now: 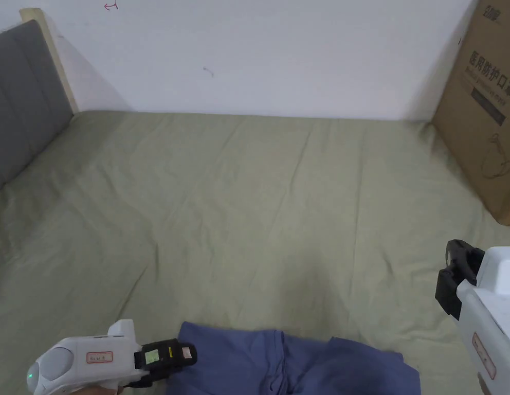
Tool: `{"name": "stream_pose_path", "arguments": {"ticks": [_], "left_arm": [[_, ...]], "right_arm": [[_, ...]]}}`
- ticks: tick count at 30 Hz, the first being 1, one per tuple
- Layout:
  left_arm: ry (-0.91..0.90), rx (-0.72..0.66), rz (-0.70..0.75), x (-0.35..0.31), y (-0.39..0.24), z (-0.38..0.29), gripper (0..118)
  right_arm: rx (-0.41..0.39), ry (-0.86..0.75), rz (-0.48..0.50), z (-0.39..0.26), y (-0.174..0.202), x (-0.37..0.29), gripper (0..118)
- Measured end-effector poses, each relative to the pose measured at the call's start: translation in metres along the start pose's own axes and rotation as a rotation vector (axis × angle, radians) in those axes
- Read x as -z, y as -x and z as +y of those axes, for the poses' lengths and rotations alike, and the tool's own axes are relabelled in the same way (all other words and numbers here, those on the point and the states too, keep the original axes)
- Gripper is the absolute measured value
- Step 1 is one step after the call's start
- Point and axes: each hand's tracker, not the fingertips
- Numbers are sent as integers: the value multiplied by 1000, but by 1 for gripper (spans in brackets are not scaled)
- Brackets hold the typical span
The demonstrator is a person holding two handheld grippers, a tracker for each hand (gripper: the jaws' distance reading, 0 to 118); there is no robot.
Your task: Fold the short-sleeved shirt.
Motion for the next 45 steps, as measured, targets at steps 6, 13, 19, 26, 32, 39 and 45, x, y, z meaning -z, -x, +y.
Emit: {"name": "stream_pose_path", "arguments": {"ticks": [6, 13, 19, 26, 32, 39, 45], "left_arm": [[17, -1, 11, 15, -1, -3, 21], [-29, 161, 126, 0, -31, 0, 10], [-57, 227, 189, -40, -44, 13, 8], [-109, 252, 344, -112, -38, 25, 8], [-116, 296, 350, -122, -96, 21, 9], [-12, 413, 264, -49, -194, 7, 9], [141, 483, 254, 45, -232, -15, 9]], "right_arm": [[1, 17, -15, -4, -4, 3, 0], [1, 11, -14, -2, -5, 1, 0], [10, -22, 10, 8, 0, -4, 0], [27, -58, 50, 14, 3, -12, 0], [47, -68, 70, 12, 2, -15, 0], [54, -77, 71, 12, -10, -21, 0], [58, -83, 37, 10, -27, -28, 0]]}}
